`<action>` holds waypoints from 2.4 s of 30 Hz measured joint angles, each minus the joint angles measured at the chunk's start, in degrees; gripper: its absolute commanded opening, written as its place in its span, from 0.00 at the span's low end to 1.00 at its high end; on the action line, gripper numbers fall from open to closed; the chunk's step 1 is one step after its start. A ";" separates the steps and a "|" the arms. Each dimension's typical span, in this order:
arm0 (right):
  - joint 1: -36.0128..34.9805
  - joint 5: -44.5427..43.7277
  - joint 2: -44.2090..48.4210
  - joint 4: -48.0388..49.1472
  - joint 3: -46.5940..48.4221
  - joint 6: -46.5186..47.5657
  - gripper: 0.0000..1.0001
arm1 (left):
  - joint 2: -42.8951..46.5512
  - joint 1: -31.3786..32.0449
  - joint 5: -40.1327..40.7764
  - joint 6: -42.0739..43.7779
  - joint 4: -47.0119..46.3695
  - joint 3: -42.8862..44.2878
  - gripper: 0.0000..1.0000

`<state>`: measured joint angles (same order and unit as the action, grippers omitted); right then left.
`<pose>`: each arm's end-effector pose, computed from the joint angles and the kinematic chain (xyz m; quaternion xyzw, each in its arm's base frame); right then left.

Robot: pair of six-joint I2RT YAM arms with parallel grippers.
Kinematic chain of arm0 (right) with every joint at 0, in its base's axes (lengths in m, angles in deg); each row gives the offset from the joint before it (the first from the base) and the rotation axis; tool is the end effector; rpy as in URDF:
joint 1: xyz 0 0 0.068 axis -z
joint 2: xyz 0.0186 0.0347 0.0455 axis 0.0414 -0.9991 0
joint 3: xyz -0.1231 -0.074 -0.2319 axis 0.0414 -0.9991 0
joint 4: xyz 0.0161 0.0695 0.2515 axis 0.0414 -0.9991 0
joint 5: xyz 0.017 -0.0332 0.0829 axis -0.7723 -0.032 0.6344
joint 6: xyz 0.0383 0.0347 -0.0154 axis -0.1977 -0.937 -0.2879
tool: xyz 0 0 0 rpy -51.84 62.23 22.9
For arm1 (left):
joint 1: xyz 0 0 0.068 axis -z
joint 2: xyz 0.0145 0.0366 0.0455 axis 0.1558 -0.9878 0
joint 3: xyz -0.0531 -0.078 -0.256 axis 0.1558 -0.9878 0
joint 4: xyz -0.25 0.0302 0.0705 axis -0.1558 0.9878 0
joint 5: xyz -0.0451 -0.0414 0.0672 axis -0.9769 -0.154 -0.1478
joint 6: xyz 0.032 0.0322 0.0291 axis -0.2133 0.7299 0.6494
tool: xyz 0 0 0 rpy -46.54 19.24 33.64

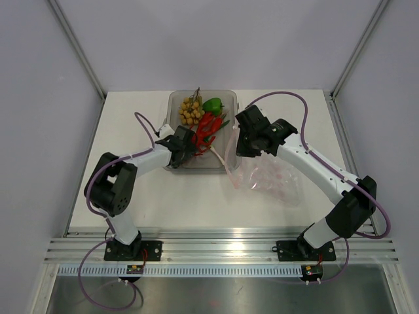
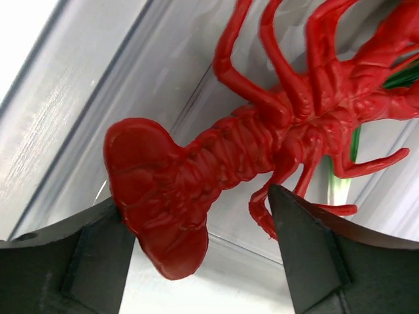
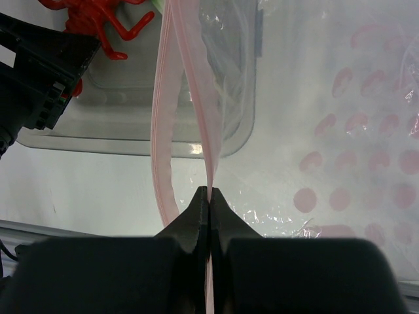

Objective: Place the food in the zip-top bag and seal the zipper
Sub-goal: Pick up the fake lobster from the bin, then place the fake lobster in the zipper food storage bag.

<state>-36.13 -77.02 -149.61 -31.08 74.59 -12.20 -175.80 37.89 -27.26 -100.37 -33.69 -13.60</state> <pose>0.2549 0.1956 0.3341 0.0206 0.9521 0.1256 0.2779 0.3137 -0.1583 0.1744 -0.3306 0.8839 -0.0751 0.3222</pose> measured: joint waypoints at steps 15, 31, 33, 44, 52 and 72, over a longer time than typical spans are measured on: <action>0.00 -0.02 0.00 -0.07 0.02 0.00 0.00 | 2.84 0.50 1.27 3.04 3.93 2.21 0.00; 0.00 -0.20 0.28 0.44 0.02 -0.02 0.00 | 22.16 0.79 -0.68 19.26 24.26 15.82 0.00; 0.00 -0.17 0.28 0.72 0.02 -0.02 0.00 | 23.19 0.70 -1.55 21.24 25.68 15.82 0.00; 0.00 -0.17 1.07 1.55 -0.55 0.04 0.00 | 23.71 0.70 -13.25 32.13 31.74 19.80 0.00; 0.00 -0.55 1.16 1.70 -0.66 1.20 0.00 | 25.35 0.55 -19.89 38.27 41.03 30.45 0.00; 0.00 -9.60 -3.76 1.73 -0.26 5.29 0.00 | 26.47 -2.45 -33.94 39.85 54.75 41.27 0.00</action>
<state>-36.13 -86.61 -153.37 -29.36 74.33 -6.91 -149.33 35.44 -61.21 -60.53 21.06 27.67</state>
